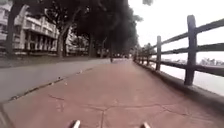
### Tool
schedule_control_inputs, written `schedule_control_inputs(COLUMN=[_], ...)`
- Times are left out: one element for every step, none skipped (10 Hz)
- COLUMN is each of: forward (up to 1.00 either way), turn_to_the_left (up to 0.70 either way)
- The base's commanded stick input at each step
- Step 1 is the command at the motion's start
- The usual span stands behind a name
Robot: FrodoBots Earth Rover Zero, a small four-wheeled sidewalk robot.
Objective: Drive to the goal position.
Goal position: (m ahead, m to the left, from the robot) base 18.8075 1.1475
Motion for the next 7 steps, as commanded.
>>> schedule_control_inputs(forward=[0.70,0.70,0.70,0.70,0.70,0.70,0.70], turn_to_the_left=[0.00,0.00,-0.03,-0.09,-0.10,-0.06,-0.02])
